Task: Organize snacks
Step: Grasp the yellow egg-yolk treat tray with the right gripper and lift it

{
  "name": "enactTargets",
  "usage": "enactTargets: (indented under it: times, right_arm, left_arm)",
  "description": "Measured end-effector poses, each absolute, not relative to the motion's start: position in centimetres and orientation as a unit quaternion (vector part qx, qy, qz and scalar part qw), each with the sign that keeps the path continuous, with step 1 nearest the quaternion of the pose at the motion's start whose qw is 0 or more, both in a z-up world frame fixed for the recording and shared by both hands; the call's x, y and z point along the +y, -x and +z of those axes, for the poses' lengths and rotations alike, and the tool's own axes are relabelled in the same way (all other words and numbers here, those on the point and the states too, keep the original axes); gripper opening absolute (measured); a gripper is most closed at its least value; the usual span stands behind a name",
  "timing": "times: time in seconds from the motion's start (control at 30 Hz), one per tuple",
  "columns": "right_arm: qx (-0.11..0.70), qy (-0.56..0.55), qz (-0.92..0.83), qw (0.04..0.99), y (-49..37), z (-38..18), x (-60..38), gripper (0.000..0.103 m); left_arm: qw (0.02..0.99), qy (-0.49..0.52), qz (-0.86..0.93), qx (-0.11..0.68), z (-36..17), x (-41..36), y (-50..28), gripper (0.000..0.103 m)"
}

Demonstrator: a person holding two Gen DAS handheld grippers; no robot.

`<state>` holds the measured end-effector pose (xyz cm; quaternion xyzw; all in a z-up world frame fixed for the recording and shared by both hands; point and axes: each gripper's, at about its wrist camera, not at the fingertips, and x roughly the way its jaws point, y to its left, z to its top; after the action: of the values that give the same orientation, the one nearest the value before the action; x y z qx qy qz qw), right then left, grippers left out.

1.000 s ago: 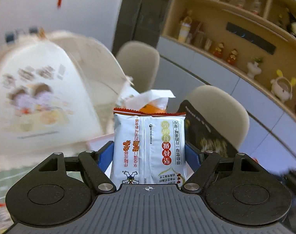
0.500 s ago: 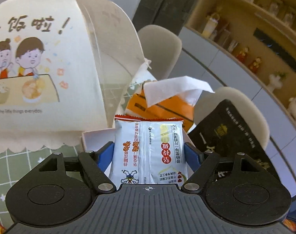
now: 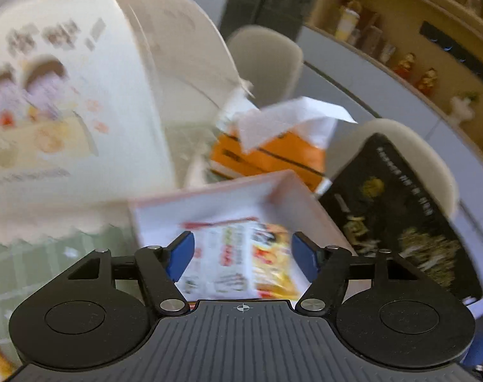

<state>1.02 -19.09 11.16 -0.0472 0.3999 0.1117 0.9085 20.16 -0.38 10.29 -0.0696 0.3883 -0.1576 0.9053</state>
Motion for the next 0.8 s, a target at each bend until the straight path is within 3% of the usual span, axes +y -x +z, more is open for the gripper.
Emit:
enactTargets:
  times: [0.13,0.23,0.43,0.5,0.57,0.7,0.8]
  right_arm:
    - [0.433,0.028,0.079,0.898,-0.4,7.9,-20.2,0.080]
    - [0.461,-0.026,0.058,0.885,-1.9,5.7,-20.7,0.080]
    - [0.423,-0.028,0.038,0.905,-4.8,4.7,-19.2,0.079]
    - [0.416,-0.006,0.045,0.908,-5.5,4.3,-18.6,0.072]
    - [0.425,0.000,0.062,0.903,-6.1,3.7,-18.3,0.059]
    - [0.436,0.013,0.073,0.897,-6.0,3.0,-18.5,0.059]
    - [0.453,0.022,0.088,0.887,-5.4,3.8,-18.6,0.051]
  left_arm:
    - [0.911,0.133,-0.160,0.356,11.6,2.6,-15.1,0.073]
    - [0.894,0.153,-0.152,0.394,10.1,3.8,-11.6,0.073]
    - [0.867,0.116,-0.138,0.465,6.9,5.6,-4.8,0.073]
    - [0.862,0.111,-0.139,0.475,6.6,6.3,-3.2,0.073]
    - [0.862,0.108,-0.138,0.476,6.8,7.2,-1.8,0.073]
    - [0.867,0.116,-0.126,0.467,7.9,8.8,-0.2,0.072]
    - [0.869,0.132,-0.119,0.462,8.1,9.8,0.5,0.072]
